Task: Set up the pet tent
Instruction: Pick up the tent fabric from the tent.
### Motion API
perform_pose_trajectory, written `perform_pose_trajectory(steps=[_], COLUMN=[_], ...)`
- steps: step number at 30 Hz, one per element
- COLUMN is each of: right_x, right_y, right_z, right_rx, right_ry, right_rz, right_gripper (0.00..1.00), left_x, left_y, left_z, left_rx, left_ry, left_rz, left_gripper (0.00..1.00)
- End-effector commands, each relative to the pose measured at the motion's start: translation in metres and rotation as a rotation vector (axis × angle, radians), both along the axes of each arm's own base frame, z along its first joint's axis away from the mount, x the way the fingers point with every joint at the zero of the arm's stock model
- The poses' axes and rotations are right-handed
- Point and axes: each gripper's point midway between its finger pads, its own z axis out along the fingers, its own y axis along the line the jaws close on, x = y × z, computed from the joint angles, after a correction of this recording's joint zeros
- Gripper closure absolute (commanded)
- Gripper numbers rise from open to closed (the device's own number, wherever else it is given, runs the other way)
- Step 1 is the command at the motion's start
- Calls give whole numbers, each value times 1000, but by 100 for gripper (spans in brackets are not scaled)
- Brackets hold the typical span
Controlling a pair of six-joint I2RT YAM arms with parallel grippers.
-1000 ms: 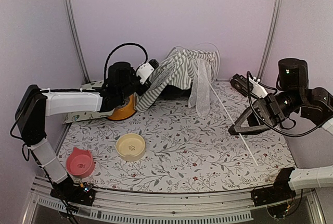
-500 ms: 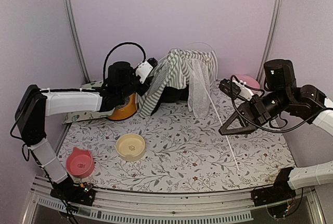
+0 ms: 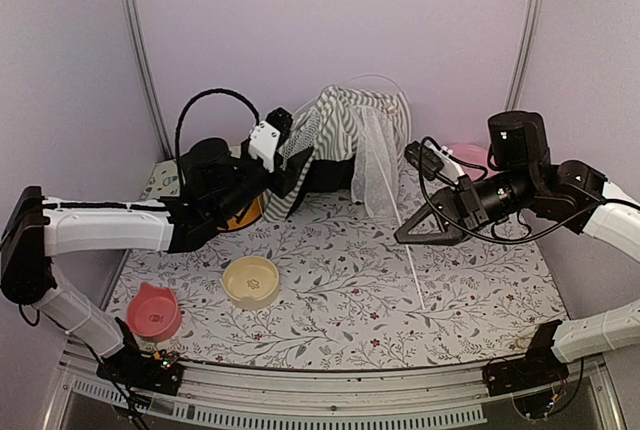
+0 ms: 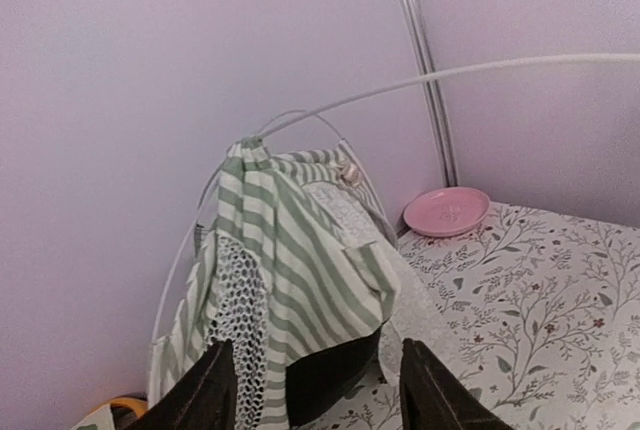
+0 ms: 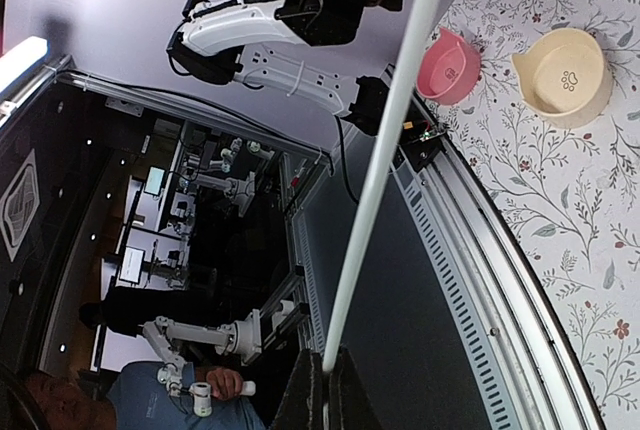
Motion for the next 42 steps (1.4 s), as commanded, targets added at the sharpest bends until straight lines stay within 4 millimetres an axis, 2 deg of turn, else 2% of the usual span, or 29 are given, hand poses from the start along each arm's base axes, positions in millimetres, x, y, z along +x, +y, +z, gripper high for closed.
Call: perform_pose_trajectory(steps=[1,5,11,15,16,17,22,27,29,31,33,35,39,41,42], right_x=[9,11,13,14,14,14,14,14,15,15,17,20,26,30,32], right_y=[12,16,20,21,21,21,21,20,20,21,21,22,26,29,32], right_z=[19,17,16,14,14,13,15,15,14,13,11,6,-11,-19,-25], right_rx=[79,72,67,58,58,57,57,54,52,48,40,19,-19,-31,-40], right_ry=[-138,-149,-152,-152,-154,-154,-155,-155,-153,-150,-146,-134,-98,-75,-59], right_rz=[-8,-8,-8,-9,-8,-7,-9,-12,-15,-17,-26,-41,-55,-61,-61], right_gripper=[100,100,100,100,100,100,100,100,100,100,100,100,100,100,100], left_x=[-3,17,44,58,63,71,95,105,107,110,104,87,32,3,-14], left_y=[-27,-45,-77,-92,-93,-96,-97,-89,-87,-88,-93,-100,-110,-115,-112], left_z=[-2,-9,-26,-29,-33,-49,-66,-72,-69,-65,-58,-46,-38,-50,-45], left_rx=[-128,-232,-271,-289,-289,-271,-256,-278,-292,-296,-293,-301,-326,-313,-326], left_ry=[16,73,128,149,161,183,227,221,207,196,166,121,50,44,34], left_rz=[13,54,58,71,95,124,252,340,346,334,274,186,5,-56,-84], left_gripper=[43,42,41,40,40,40,39,42,46,60,82,97,100,100,100])
